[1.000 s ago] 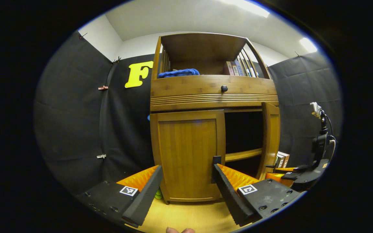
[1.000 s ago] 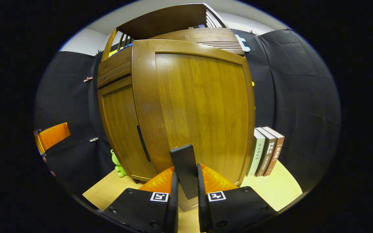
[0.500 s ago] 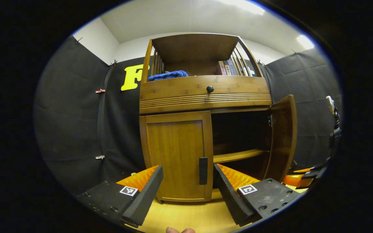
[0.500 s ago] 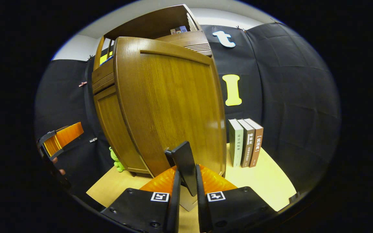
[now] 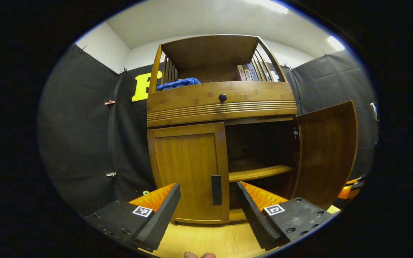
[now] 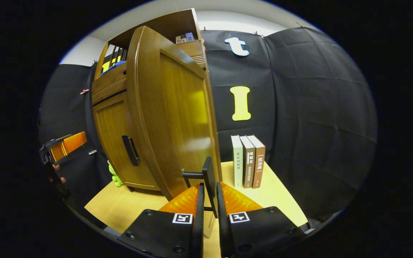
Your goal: Open the right door of the double-door shoe cabinet with the right hand, and open the left door with the left hand.
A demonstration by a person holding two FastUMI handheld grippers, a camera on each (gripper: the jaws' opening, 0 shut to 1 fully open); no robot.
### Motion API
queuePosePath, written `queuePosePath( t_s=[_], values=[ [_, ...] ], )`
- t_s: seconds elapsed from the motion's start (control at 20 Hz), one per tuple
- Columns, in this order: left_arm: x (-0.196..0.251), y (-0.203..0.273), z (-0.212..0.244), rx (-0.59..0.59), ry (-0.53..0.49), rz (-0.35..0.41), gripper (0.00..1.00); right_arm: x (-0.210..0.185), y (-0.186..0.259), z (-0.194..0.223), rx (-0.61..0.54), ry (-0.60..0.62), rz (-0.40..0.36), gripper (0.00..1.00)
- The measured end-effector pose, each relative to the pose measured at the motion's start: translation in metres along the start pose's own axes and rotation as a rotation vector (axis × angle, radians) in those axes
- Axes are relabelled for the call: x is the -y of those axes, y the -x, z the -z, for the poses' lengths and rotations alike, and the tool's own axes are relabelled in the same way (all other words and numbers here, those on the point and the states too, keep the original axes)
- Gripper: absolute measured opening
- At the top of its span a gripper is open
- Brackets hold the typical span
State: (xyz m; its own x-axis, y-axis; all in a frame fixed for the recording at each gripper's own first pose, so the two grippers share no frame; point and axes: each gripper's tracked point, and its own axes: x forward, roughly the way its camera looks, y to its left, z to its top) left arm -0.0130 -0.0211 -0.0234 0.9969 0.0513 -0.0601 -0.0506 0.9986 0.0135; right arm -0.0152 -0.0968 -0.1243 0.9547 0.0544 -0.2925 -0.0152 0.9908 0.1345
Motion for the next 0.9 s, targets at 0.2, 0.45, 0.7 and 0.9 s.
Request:
queuePosePath(
  t_s=[0.2, 0.45, 0.7, 0.9],
  values=[
    [0.004, -0.004, -0.002, 0.014, -0.01, -0.008, 1.0, 0.027, 0.008, -0.015, 0.038, 0.023, 0.022, 0.22],
    [0.009, -0.013, 0.004, 0.013, -0.031, -0.002, 1.0, 0.049, 0.014, -0.023, 0.055, 0.006, 0.065, 0.22],
    [0.015, -0.032, 0.018, 0.002, -0.024, 0.012, 1.0, 0.079, 0.036, -0.042, 0.114, -0.014, 0.173, 0.38],
    [0.023, -0.06, 0.037, 0.004, -0.046, 0.033, 1.0, 0.091, 0.06, -0.045, 0.145, -0.017, 0.196, 1.0]
  ],
)
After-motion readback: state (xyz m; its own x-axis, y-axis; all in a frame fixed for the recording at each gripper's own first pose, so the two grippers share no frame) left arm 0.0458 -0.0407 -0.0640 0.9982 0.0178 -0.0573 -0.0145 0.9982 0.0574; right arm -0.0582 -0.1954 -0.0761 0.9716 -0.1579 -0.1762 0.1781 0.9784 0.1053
